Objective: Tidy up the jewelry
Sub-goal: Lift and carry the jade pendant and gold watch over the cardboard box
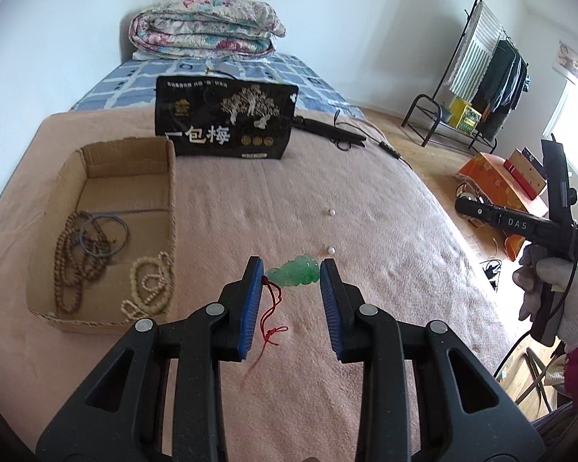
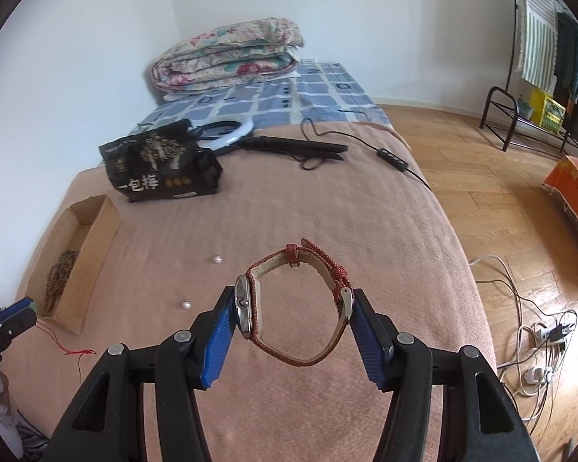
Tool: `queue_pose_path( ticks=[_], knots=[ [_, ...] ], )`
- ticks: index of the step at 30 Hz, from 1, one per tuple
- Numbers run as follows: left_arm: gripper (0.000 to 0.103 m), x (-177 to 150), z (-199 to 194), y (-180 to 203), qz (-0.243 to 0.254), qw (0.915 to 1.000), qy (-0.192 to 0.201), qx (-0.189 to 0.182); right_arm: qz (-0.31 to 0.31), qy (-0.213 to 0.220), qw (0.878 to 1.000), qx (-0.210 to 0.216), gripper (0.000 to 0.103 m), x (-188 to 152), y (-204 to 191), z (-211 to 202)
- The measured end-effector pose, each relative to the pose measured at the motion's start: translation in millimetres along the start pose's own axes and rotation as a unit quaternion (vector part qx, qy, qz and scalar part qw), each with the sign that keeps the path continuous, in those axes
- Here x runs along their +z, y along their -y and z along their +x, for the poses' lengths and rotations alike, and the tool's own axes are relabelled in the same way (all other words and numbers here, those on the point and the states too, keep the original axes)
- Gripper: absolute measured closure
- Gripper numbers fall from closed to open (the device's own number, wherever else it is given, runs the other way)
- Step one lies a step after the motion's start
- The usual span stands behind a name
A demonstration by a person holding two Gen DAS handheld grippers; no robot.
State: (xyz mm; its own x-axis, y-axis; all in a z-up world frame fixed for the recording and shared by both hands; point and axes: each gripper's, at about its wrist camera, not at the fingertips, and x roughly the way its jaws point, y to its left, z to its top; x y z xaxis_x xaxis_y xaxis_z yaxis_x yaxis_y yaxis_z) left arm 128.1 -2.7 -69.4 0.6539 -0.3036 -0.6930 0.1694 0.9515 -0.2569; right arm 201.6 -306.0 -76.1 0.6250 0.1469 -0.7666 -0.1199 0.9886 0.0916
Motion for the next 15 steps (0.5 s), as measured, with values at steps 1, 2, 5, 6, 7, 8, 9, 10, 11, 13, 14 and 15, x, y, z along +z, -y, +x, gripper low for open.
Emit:
queue_pose_path(
  ticks=[1, 2, 5, 6, 7, 8, 9, 10, 11, 13, 14, 15],
  knots=[
    [0.073, 2.7, -3.7, -3.3, -0.001, 1.0, 0.003, 0.001, -0.003, 0.001, 1.0, 0.003, 0.043, 1.0, -5.3, -1.5],
    [0.073, 4.5, -6.5, -6.1, -0.002, 1.0, 0.006, 0.001, -0.008, 0.003, 1.0, 0.007, 0.043, 3.1, -12.4, -2.4],
    [0.073, 13.6, -18.2, -18.0, -0.009, 0.9998, 0.018, 0.005, -0.018, 0.008, 1.0, 0.02, 0.043, 7.7, -30.6, -4.8],
    [0.073, 17.1, -22.3, -23.1, -0.012, 0.9997, 0.022, 0.006, -0.022, 0.011, 0.999, 0.027, 0.043, 9.8, -38.8, -5.5],
    [0.073, 20.6, -26.3, -28.6, -0.015, 0.9995, 0.026, 0.008, -0.026, 0.012, 0.999, 0.03, 0.043, 11.3, -45.0, -5.3],
    [0.073, 23.5, -29.8, -34.1, -0.019, 0.9993, 0.03, 0.011, -0.03, 0.013, 0.999, 0.035, 0.043, 12.7, -52.0, -5.4],
    [0.073, 26.7, -33.5, -40.1, -0.023, 0.9991, 0.034, 0.014, -0.036, 0.014, 0.998, 0.04, 0.043, 14.5, -60.9, -5.6],
    [0.073, 28.6, -37.3, -44.4, -0.026, 0.9988, 0.038, 0.016, -0.041, 0.015, 0.998, 0.044, 0.043, 16.0, -67.6, -5.3],
    [0.073, 31.4, -41.5, -50.4, -0.03, 0.9985, 0.042, 0.018, -0.046, 0.016, 0.998, 0.049, 0.043, 17.4, -75.5, -5.5],
    [0.073, 37.9, -49.4, -64.2, -0.038, 0.9977, 0.051, 0.024, -0.053, 0.019, 0.997, 0.059, 0.043, 19.7, -89.8, -5.2],
    [0.073, 40.5, -52.5, -70.5, -0.042, 0.9973, 0.055, 0.027, -0.057, 0.02, 0.996, 0.064, 0.043, 21.1, -96.7, -4.7],
    [0.073, 42.9, -55.0, -75.7, -0.044, 0.9969, 0.058, 0.029, -0.06, 0.02, 0.996, 0.069, 0.043, 22.5, -103.7, -3.4]
  ],
)
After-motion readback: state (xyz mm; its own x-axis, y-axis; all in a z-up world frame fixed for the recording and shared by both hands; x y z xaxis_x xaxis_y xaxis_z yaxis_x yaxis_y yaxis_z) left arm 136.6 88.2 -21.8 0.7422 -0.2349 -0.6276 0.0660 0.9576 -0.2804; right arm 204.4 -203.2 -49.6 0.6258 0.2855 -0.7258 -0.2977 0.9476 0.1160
